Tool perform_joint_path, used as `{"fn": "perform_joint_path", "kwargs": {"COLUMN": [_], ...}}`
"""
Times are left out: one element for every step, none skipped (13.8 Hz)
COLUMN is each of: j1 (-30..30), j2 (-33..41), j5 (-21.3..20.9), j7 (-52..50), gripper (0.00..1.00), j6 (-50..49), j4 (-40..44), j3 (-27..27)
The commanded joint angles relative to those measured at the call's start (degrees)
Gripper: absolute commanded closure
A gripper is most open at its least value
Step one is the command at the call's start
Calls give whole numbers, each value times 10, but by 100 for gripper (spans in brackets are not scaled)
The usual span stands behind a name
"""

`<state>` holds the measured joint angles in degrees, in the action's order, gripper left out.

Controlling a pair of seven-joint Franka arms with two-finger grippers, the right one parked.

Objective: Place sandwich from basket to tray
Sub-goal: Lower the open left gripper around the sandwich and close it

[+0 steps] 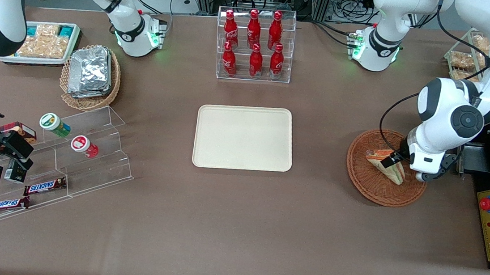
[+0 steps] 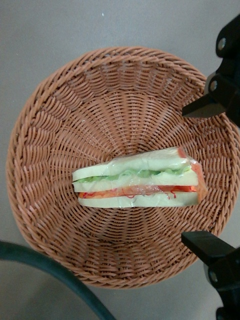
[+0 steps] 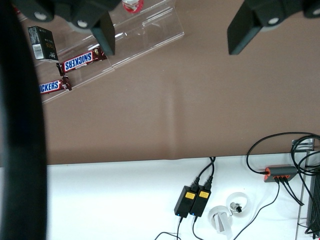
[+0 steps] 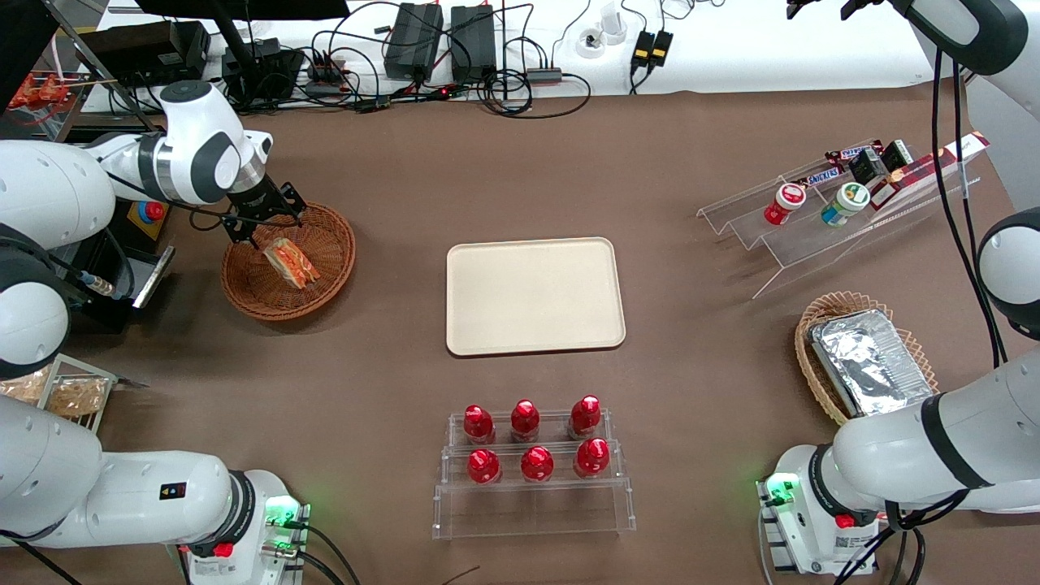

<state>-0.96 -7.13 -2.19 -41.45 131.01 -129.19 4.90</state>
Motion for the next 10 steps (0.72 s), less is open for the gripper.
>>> {"fn": "perform_joint_path", "kwargs": {"j1": [2, 2, 2, 2, 2, 1, 0, -1, -3, -4], "j2": [6, 0, -3, -6, -6, -9, -14, -17, -19, -22], "j5": [-10, -10, -11, -11, -11, -12, -11, -12, -12, -12], "j7": [-22, -31, -35, -36, -36, -36, -37, -37, -37, -37], "gripper": [0, 0, 0, 0, 0, 0, 0, 0, 0, 0], "j6": [28, 38, 49, 68, 78, 81, 81, 84, 85, 88], "j4": [-26, -30, -37, -48, -55, -56, -56, -55, -55, -55], "j3": [-1, -1, -1, -1, -1, -1, -1, -1, -1, -2]}}
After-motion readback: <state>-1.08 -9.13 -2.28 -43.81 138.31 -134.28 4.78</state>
